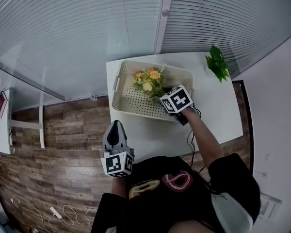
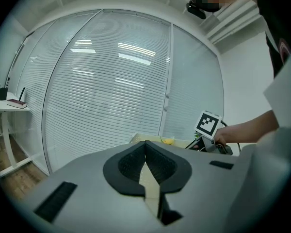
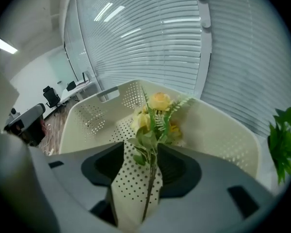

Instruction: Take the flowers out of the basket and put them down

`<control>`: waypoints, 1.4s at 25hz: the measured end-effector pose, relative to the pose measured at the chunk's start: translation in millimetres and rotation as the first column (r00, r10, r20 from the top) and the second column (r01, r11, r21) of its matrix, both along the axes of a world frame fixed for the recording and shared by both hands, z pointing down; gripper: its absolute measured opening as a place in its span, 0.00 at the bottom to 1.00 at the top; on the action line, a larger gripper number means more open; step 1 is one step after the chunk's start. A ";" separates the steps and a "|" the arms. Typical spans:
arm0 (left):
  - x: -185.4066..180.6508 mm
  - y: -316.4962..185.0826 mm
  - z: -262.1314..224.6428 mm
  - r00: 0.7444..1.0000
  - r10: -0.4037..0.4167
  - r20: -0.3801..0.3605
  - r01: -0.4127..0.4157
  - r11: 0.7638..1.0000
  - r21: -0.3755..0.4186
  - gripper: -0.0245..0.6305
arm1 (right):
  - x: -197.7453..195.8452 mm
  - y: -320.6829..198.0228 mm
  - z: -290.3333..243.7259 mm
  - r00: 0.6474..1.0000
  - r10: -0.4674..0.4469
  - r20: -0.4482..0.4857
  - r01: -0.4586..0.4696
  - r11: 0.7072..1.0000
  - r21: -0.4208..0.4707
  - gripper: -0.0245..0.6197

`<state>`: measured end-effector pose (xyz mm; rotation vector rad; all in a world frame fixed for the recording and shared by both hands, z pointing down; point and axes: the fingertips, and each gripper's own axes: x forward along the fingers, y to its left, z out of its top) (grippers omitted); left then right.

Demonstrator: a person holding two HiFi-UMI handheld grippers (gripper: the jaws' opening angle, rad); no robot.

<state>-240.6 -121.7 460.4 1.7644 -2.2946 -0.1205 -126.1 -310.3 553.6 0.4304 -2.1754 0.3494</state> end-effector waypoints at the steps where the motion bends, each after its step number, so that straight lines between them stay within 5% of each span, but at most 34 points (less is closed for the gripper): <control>1: -0.9 -1.0 0.1 1.000 0.001 -0.003 -0.001 1.000 0.001 0.06 | -0.9 -2.1 5.2 1.000 0.004 -0.018 -0.004 1.000 -0.013 0.38; 21: -26.8 -8.5 2.8 0.998 -0.029 -0.057 0.029 1.000 0.009 0.06 | -0.5 -15.6 71.1 0.979 0.015 -0.204 -0.035 0.995 -0.096 0.42; 35: -30.5 -2.2 13.8 0.997 -0.057 -0.059 0.056 0.998 -0.024 0.06 | 5.1 -25.1 89.6 0.968 0.046 -0.245 -0.054 0.998 -0.025 0.42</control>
